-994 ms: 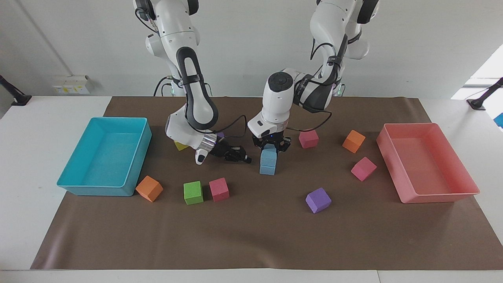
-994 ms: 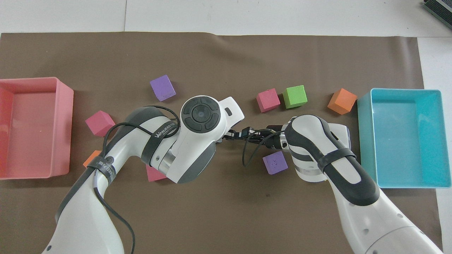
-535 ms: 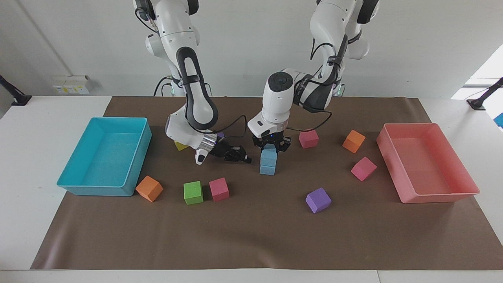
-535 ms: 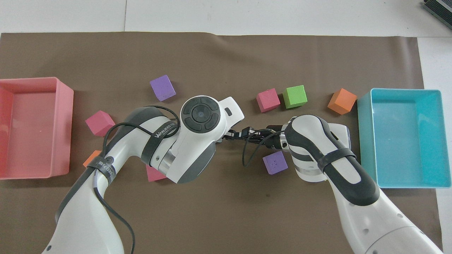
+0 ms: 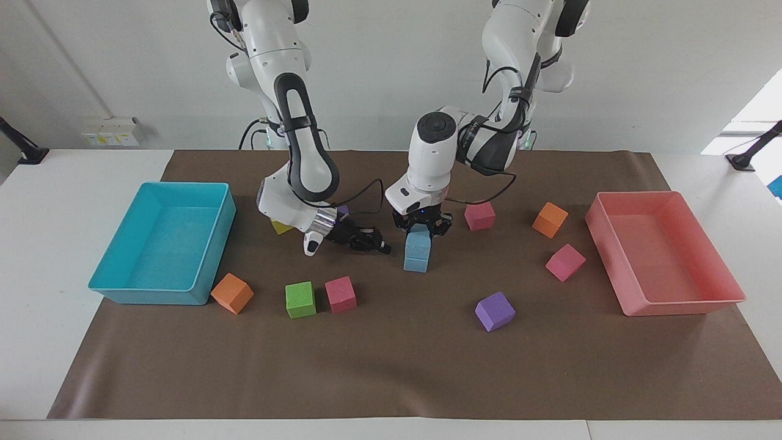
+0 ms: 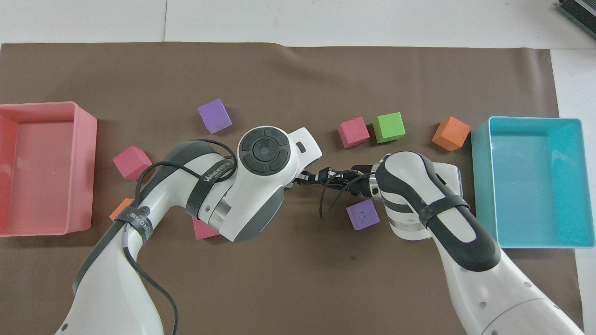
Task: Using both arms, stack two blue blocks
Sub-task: 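Lower the blue cube onto the center cube and open the left gripper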
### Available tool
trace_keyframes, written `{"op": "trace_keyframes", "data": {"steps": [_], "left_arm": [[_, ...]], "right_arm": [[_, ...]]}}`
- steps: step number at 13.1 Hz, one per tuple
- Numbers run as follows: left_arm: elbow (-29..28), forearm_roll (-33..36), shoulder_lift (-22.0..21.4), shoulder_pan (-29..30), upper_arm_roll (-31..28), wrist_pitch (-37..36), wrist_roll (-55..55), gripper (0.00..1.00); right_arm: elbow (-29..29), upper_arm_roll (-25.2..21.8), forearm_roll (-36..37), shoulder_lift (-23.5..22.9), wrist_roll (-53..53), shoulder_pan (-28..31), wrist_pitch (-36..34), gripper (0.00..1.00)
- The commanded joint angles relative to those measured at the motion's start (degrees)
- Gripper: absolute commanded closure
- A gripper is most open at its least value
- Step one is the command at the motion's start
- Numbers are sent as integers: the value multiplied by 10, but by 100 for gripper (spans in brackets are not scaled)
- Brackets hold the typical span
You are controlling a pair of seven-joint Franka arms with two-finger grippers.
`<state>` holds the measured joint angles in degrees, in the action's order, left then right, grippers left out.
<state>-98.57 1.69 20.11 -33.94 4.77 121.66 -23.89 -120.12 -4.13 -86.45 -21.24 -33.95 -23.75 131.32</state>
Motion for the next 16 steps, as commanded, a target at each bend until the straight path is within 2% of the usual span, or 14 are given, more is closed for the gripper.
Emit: {"op": "trace_keyframes", "data": {"steps": [1,2,3,4,9,10,11,13,16], "left_arm": [[-20,8,-17,-5,-6,10,-15,48],[-20,7,-17,-5,-6,10,-13,31],[-20,8,-17,-5,-6,10,-13,22],[-20,8,-17,-5,-6,10,-11,18],[-20,8,-17,-5,-6,20,-11,14],[-20,8,-17,-5,-6,20,-11,12],[-19,8,-17,-4,-6,20,-11,2],[-12,9,-17,-3,-6,16,-10,0],[-14,8,-55,3,-7,0,-9,0]], "right_arm": [[0,4,-22,-2,-18,-1,15,100],[0,4,-22,-2,-18,-1,15,100],[0,4,-22,-2,-18,-1,15,100],[0,4,-22,-2,-18,-1,15,100],[0,4,-22,-2,-18,-1,16,100],[0,4,-22,-2,-18,-1,16,100],[0,4,-22,-2,-18,-1,16,100],[2,4,-21,-1,-23,1,10,100],[3,1,-9,15,-18,3,14,100]]}}
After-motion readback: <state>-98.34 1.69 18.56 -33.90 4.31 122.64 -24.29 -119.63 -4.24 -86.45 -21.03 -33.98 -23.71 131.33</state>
